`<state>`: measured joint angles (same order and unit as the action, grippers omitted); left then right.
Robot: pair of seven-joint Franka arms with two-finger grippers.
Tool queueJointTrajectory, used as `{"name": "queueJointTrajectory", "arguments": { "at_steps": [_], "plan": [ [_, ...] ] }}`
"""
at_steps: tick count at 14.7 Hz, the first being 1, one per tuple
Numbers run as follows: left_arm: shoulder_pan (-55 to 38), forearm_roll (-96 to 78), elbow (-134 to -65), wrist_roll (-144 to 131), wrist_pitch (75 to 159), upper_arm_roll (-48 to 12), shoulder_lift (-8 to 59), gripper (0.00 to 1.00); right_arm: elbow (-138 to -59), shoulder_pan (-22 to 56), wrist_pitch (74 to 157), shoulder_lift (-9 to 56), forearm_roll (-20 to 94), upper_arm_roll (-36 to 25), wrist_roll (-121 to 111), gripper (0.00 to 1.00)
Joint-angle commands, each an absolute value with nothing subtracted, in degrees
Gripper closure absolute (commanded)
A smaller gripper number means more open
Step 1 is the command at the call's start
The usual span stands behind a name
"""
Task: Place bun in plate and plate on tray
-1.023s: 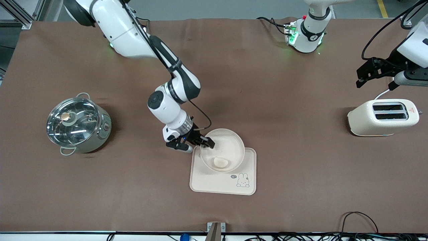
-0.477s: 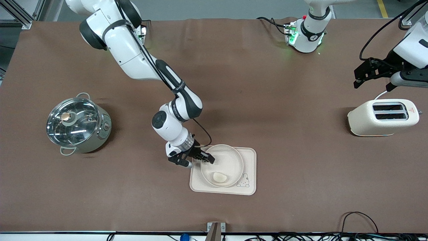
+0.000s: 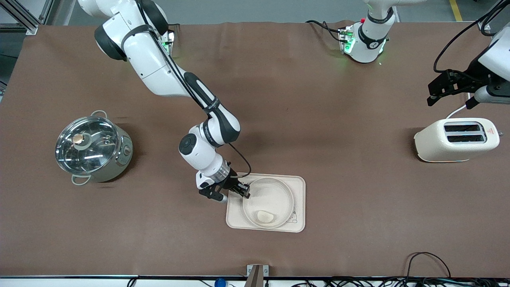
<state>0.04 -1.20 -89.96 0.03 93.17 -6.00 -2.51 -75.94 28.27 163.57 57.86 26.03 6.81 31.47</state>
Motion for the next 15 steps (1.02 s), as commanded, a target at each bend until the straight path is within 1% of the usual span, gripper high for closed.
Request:
{"name": "queueJointTrajectory", "arguments": {
  "at_steps": [1, 3, 4, 7, 10, 13, 14, 15],
  "plan": [
    [-0.4, -1.0, -88.2, -0.3, 93.0, -5.7, -1.7, 0.00, -75.8, 26.7, 162.3, 56.4, 27.2, 8.0, 30.7, 0.11],
    [-0.4, -1.0, -88.2, -0.3, 93.0, -5.7, -1.7, 0.00, -75.9, 25.6, 157.4, 54.7, 27.1, 8.0, 30.8, 0.02],
    [-0.5, -0.9, -88.2, -0.3, 93.0, -5.7, -1.6, 0.00, -76.6, 24.8, 153.7, 52.6, 27.0, 7.8, 30.7, 0.00],
    [-0.9, -0.7, -88.2, -0.3, 93.0, -5.8, -1.5, 0.00, -79.6, 22.3, 144.1, 47.0, 26.3, 7.1, 30.4, 0.00],
    [-0.8, -0.5, -88.2, -0.6, 93.0, -5.9, -1.6, 0.00, -83.4, 19.6, 131.6, 38.4, 25.8, 3.0, 26.8, 0.00],
    [-0.8, -0.4, -88.1, -0.6, 93.1, -6.0, -1.6, 0.00, -86.9, 15.3, 117.0, 29.1, 25.5, -1.3, 18.7, 0.00],
    [-0.7, -0.4, -88.2, -0.5, 93.2, -5.9, -1.6, 0.00, -88.5, 14.4, 113.5, 26.1, 23.4, -2.4, 18.2, 0.00],
    [-0.7, -0.3, -88.2, -0.5, 93.3, -5.9, -1.6, 0.00, -90.7, 13.6, 110.9, 22.5, 18.8, -3.5, 17.4, 0.00]
  ]
}}
